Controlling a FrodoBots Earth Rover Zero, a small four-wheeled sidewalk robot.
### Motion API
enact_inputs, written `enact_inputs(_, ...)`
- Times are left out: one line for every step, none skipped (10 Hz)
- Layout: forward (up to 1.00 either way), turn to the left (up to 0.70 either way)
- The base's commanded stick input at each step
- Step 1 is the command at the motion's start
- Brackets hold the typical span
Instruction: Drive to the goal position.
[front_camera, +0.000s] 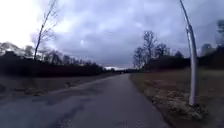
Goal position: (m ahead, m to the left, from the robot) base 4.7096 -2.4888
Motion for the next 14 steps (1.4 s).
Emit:
enact_inputs(0.50, 0.00)
enact_inputs(0.50, 0.00)
enact_inputs(0.50, 0.00)
enact_inputs(0.50, 0.00)
enact_inputs(0.50, 0.00)
enact_inputs(0.50, 0.00)
enact_inputs(0.50, 0.00)
enact_inputs(0.50, 0.00)
enact_inputs(0.50, 0.00)
enact_inputs(0.50, 0.00)
enact_inputs(0.50, 0.00)
enact_inputs(0.50, 0.00)
enact_inputs(0.50, 0.00)
enact_inputs(0.50, 0.00)
